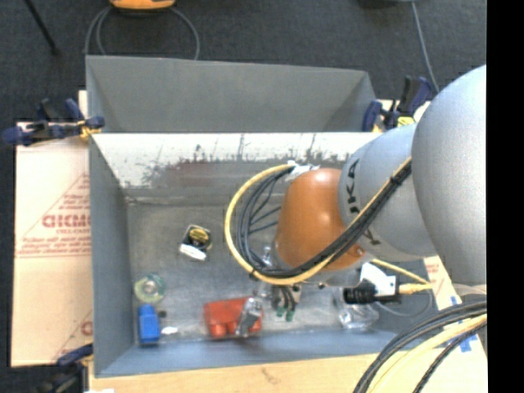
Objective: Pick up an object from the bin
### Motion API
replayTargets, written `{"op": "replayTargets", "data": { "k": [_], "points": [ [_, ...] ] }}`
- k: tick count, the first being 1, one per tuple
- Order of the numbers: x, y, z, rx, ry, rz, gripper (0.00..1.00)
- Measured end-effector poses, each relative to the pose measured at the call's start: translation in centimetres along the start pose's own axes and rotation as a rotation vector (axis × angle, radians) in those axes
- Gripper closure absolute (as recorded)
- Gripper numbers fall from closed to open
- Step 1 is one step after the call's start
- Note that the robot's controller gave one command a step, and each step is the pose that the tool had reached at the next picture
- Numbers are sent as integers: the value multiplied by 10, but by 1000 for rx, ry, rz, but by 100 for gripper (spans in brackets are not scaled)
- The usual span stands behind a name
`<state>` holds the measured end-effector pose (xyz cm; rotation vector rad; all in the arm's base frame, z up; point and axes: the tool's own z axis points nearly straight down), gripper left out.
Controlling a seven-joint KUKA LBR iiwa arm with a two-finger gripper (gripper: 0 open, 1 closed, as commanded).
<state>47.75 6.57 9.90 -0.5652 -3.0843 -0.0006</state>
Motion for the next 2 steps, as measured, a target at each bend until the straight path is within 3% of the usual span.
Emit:
{"op": "replayTargets", "data": {
  "k": [1,2],
  "points": [
    [-3,-2,-3,-2,-6,7,100],
    [-29,6,-151,-2,-16,-290,100]
  ]
}}
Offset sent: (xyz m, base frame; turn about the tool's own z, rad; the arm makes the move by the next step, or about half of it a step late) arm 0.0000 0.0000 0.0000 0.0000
